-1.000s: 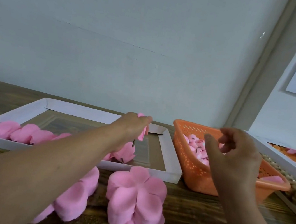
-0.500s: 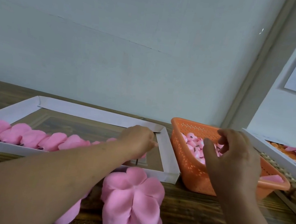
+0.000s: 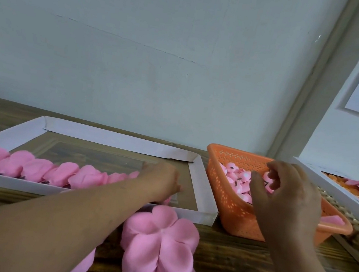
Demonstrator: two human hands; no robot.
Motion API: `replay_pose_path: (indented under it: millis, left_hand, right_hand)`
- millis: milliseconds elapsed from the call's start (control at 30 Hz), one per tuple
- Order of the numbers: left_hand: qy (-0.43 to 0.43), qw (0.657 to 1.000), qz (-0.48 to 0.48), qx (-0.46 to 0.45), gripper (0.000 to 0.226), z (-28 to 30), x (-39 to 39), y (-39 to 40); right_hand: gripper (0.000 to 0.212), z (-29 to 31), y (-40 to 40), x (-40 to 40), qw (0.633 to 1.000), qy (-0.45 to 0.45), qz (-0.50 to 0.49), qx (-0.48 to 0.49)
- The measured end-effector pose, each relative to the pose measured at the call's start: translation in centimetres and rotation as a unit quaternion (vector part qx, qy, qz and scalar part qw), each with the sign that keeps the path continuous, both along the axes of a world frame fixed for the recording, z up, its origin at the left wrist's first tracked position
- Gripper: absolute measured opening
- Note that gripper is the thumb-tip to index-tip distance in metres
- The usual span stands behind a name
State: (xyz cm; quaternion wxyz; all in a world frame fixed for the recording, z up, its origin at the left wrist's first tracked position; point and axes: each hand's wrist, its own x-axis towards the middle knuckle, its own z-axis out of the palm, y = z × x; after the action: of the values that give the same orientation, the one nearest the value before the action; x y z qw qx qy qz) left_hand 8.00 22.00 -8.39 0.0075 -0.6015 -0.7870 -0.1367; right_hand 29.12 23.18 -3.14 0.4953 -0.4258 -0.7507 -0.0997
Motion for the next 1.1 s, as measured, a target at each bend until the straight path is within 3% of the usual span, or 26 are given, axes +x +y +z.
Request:
replay_pose_path:
  millis: [367,467,633,767,867,967,1033,1100]
  left_hand:
    - [-0.027,0.997,-0.040,-0.060,0.031,0.0,-0.1,-0.1]
    - [-0.049,0.996,-0.031,-0.073,0.033,0.1,-0.1,-0.4]
    - [-0.009,0.994,-0.005,-0.112,0.037,0.2,0.2,-0.8]
    - [-0.043,0.988,-0.033,-0.143,0.034,1.0,0.4,-1.2]
    - [-0.086,0.986,0.005,-0.141,0.035,1.3,0.4,-1.3]
    - [-0.069,0.989,-0.009,-0.132,0.038,1.2,0.8,-1.5]
    - [-0.044,0.990,-0.002,-0.133,0.041,1.3,0.7,-1.6]
    - [-0.003,0.990,-0.017,-0.140,0.045,1.2,0.6,-1.7]
  right_hand:
    - [0.022,-0.4,1.0,0.5,1.000,0.017,-0.011,-0.012]
    - [0.019,-0.3,1.7,1.0,0.998,0.058,-0.014,-0.022]
    - [0.014,0.7,2.7,2.5,0.982,0.174,-0.014,-0.070]
    - [0.013,2.7,4.4,3.7,0.975,0.199,-0.019,-0.097]
    - [0.005,4.2,6.8,4.3,0.976,0.136,-0.016,-0.169]
    - [0.007,4.7,9.2,4.1,0.963,0.013,-0.014,-0.269]
    - [0.011,4.3,10.4,3.5,0.937,-0.096,-0.032,-0.333]
    - [0.017,3.7,11.0,2.8,0.889,-0.255,-0.070,-0.373]
